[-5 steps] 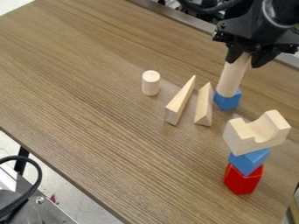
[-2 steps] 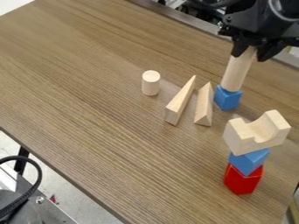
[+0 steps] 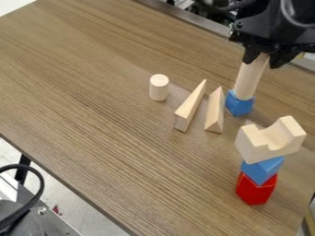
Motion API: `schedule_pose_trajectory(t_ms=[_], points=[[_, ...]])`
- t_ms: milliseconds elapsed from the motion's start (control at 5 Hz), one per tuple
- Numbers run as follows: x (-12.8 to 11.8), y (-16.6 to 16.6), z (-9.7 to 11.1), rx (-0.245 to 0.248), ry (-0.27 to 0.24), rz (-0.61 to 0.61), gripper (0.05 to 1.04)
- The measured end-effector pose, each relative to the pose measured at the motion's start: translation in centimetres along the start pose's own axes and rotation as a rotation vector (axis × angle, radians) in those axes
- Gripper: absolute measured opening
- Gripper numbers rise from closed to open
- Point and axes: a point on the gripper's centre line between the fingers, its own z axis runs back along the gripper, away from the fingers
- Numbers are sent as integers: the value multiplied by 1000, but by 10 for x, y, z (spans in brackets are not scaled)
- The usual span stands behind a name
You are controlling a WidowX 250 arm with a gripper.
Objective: Put the oblong in top of blue box
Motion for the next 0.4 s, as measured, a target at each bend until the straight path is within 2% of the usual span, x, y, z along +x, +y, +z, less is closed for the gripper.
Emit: schedule_pose_trajectory(t_ms=[200, 400], points=[[-1, 2, -3, 4, -6, 8, 473], [-3, 4, -4, 8, -10, 6, 541]])
